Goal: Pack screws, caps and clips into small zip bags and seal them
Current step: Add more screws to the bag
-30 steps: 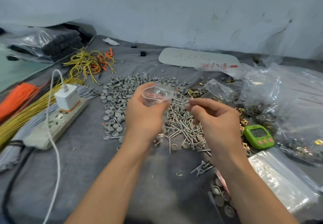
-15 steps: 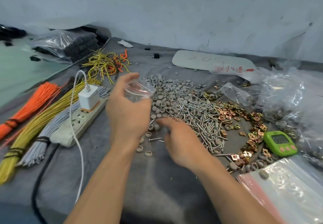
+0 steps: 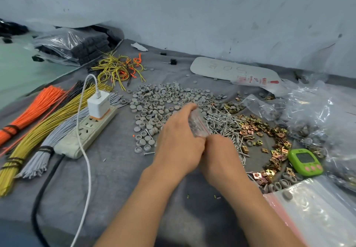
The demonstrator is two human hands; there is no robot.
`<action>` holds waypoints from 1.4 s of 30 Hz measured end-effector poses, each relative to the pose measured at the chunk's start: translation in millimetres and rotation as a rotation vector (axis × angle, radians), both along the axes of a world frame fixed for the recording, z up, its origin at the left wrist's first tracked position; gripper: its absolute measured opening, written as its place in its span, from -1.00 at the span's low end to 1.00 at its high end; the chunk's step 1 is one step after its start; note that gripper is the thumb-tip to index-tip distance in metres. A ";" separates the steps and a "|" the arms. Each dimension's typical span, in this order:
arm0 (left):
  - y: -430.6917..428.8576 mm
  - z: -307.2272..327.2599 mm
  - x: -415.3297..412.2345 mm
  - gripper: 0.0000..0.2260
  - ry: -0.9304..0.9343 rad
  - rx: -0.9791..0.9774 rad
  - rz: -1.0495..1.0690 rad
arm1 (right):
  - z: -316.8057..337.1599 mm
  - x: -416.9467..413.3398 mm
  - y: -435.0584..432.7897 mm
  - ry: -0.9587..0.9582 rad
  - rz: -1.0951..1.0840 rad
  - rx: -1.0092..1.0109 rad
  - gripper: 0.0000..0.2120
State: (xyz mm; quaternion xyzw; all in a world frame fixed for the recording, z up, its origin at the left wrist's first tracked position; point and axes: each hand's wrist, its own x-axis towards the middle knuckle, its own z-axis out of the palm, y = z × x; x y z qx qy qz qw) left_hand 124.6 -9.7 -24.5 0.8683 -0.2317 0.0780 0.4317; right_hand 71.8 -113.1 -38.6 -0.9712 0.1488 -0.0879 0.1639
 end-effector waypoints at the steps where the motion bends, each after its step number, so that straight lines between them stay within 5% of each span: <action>1: -2.4 -3.5 -1.0 -0.36 -0.020 0.054 -0.007 | 0.9 -1.3 -3.8 -0.021 -0.073 0.102 -0.76; 8: -20.2 -14.6 -14.3 -0.24 -0.170 0.381 -0.099 | 6.0 -18.1 -37.1 -0.234 -0.316 0.313 -0.66; 11: -32.8 -16.4 -24.1 -0.27 -0.173 0.416 -0.159 | 10.3 -22.1 -45.0 -0.278 -0.252 0.666 -0.78; 16: -42.6 -13.8 -26.5 -0.14 -0.099 0.412 -0.208 | 9.6 -17.3 -38.0 -0.200 -0.126 0.946 -0.63; 25: -2.7 -8.1 1.7 0.09 0.100 0.462 -0.329 | 8.2 -8.0 -31.2 -0.212 -0.130 0.986 -0.78; 29: 17.5 -9.3 12.3 0.01 0.126 0.509 -0.283 | 9.7 -7.1 -23.9 -0.219 -0.083 1.035 -0.80; 35: 16.7 -4.1 16.7 -0.51 0.070 0.221 -0.146 | 8.6 -2.4 -11.3 -0.294 0.039 1.047 -0.69; 39: 25.3 3.0 21.2 -0.67 0.317 -0.100 -0.068 | 16.3 -6.3 -17.8 -0.534 0.005 1.169 -0.61; 42: 36.3 11.0 25.1 -0.67 0.509 -0.412 -0.061 | 12.8 -8.4 -24.0 -0.504 -0.073 0.961 -0.65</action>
